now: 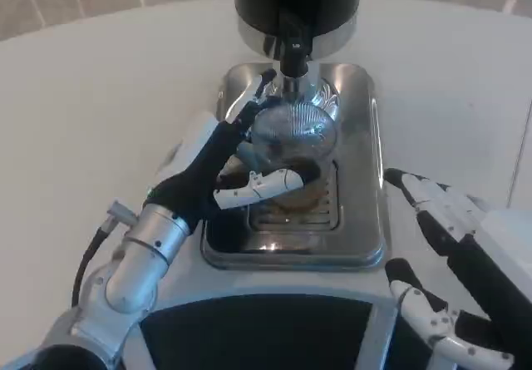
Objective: Grasp the cup under the faucet to collect the drink, then remove the cup.
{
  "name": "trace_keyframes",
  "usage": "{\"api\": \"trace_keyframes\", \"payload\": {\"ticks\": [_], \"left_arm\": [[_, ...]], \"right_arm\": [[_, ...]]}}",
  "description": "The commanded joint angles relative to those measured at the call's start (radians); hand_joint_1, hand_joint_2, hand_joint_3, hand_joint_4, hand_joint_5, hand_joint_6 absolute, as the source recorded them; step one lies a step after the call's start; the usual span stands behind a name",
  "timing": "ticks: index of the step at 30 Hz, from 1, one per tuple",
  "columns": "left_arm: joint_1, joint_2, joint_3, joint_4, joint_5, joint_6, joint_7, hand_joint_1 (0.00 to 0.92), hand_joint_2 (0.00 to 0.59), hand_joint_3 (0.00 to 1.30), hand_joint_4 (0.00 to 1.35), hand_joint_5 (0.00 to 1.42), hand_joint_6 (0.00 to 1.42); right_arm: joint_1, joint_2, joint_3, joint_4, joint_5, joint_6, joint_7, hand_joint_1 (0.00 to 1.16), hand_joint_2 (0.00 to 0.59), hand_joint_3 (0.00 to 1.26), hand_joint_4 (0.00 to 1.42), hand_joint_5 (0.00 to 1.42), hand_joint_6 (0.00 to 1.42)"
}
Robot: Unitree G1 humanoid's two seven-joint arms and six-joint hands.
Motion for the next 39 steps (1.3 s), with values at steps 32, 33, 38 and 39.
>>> {"api": "trace_keyframes", "payload": {"ticks": [32, 33, 38, 39], "left_arm": [[0.033, -0.003, -0.057, 0.001, 0.053, 0.062, 0.067, 0.363, 0.073, 0.10, 0.26, 0.56, 0.82], [0.033, -0.003, -0.057, 0.004, 0.050, 0.062, 0.065, 0.362, 0.073, 0.10, 0.26, 0.56, 0.82], [0.031, -0.003, -0.059, 0.014, 0.036, 0.059, 0.050, 0.359, 0.071, 0.09, 0.26, 0.55, 0.81], [0.031, -0.003, -0.059, 0.016, 0.035, 0.059, 0.049, 0.359, 0.071, 0.09, 0.26, 0.55, 0.81]], "right_arm": [[0.194, 0.034, -0.103, -0.016, -0.024, -0.127, -0.089, 0.24, 0.567, 0.00, 0.00, 0.00, 0.00], [0.197, 0.032, -0.098, -0.016, -0.034, -0.121, -0.086, 0.24, 0.567, 0.00, 0.00, 0.00, 0.00], [0.186, 0.031, -0.080, -0.016, -0.066, -0.096, -0.070, 0.24, 0.582, 0.00, 0.00, 0.00, 0.00], [0.183, 0.031, -0.077, -0.016, -0.070, -0.092, -0.067, 0.23, 0.583, 0.00, 0.00, 0.00, 0.00]]}}
